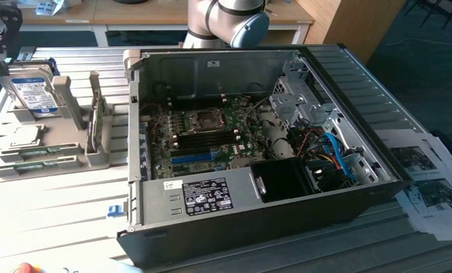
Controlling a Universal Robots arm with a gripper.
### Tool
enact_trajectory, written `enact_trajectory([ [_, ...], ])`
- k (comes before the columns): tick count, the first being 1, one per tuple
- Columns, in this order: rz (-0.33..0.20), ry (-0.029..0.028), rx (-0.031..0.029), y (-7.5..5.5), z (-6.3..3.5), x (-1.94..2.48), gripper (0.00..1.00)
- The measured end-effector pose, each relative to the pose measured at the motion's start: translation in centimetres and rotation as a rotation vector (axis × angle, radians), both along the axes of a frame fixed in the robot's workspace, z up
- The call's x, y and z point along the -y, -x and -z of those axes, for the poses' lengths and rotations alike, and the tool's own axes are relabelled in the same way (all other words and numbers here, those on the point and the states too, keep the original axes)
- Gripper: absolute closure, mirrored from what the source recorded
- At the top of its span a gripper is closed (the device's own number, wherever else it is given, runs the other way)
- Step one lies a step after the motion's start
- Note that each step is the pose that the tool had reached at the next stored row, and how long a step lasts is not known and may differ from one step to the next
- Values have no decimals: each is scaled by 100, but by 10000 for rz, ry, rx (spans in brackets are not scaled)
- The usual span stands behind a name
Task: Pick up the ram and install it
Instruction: 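Pick up the ram and move it above insertion slot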
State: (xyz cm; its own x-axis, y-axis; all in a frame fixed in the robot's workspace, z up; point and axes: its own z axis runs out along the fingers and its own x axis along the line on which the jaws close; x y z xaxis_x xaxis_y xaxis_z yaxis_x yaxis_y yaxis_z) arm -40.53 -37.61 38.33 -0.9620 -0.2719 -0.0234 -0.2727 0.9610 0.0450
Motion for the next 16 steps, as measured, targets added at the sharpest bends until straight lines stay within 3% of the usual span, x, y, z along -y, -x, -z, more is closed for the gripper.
enact_trajectory([
  [16,-2846,0,-1,0,2,0,90],
])
